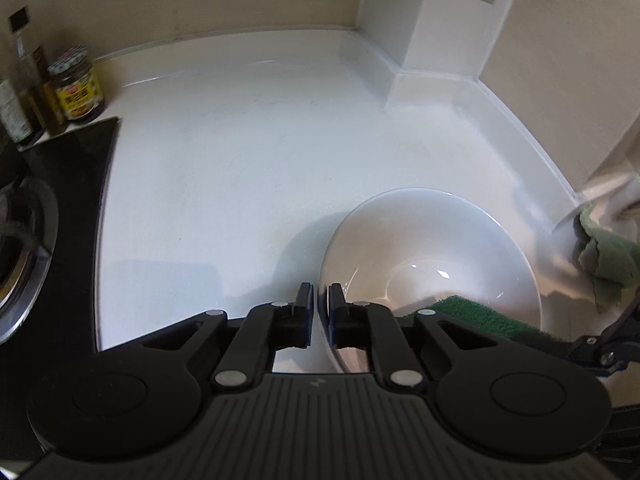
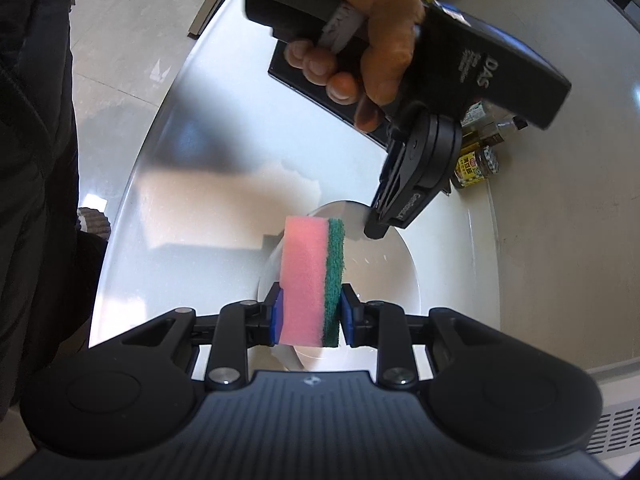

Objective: Clean bowl
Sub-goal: 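Keep holding the bowl with the left gripper while the right gripper scrubs the inner wall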

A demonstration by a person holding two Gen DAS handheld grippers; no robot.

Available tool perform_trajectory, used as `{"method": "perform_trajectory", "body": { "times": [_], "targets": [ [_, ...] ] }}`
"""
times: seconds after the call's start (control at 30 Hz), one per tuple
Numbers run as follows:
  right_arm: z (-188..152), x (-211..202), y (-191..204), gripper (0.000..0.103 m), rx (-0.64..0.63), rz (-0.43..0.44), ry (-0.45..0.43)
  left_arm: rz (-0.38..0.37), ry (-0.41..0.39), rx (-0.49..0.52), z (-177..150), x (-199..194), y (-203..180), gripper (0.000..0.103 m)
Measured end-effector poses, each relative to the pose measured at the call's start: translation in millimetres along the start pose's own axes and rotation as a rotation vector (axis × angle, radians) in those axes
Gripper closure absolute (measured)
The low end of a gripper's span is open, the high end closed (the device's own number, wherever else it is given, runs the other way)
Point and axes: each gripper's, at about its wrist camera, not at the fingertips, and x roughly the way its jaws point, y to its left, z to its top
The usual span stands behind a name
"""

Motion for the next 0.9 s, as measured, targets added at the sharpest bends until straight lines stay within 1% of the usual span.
{"method": "perform_trajectory", "body": {
  "times": [0.07,0.13,0.17,0.23,0.27,0.33,0.47,0.57,0.63,0.7,0.77,0.83,0.9],
  "targets": [
    [0,2,0,0.079,0.007,-0.002,-0.002,-0.001,-0.018,-0.044,-11,-10,1,0.089],
    [1,3,-1,0.079,0.013,-0.003,-0.004,-0.001,-0.021,-0.053,-20,-17,-1,0.089],
    [-3,3,-6,0.079,0.014,-0.001,-0.005,0.006,-0.023,-0.044,-21,-17,-2,0.089],
    [2,5,-5,0.079,0.016,0.002,-0.01,0.019,-0.025,-0.025,-25,-17,-4,0.087],
    [4,6,-4,0.079,0.014,0.004,-0.016,0.021,-0.019,-0.024,-23,-15,-2,0.087],
    [8,9,-4,0.079,0.012,0.007,-0.03,0.016,-0.009,-0.021,-18,-10,3,0.092],
    [12,18,-5,0.079,-0.005,0.01,-0.039,0.003,0.017,0.063,0,2,7,0.094],
    [5,17,-4,0.078,-0.043,0.006,-0.022,-0.012,0.032,0.087,14,10,11,0.095],
    [2,17,-6,0.078,-0.041,0.004,-0.017,-0.02,0.04,0.083,19,14,11,0.095],
    [1,19,-7,0.079,-0.033,0.0,-0.009,-0.007,0.039,0.068,17,13,9,0.093],
    [1,20,-4,0.078,-0.035,-0.007,-0.01,0.025,0.025,0.029,7,6,7,0.092],
    [3,21,-3,0.078,-0.034,-0.011,-0.011,0.031,0.006,-0.013,-3,-2,9,0.088],
    [4,21,-2,0.078,-0.033,-0.011,-0.012,0.038,-0.006,-0.045,-14,-9,9,0.088]
  ]
}}
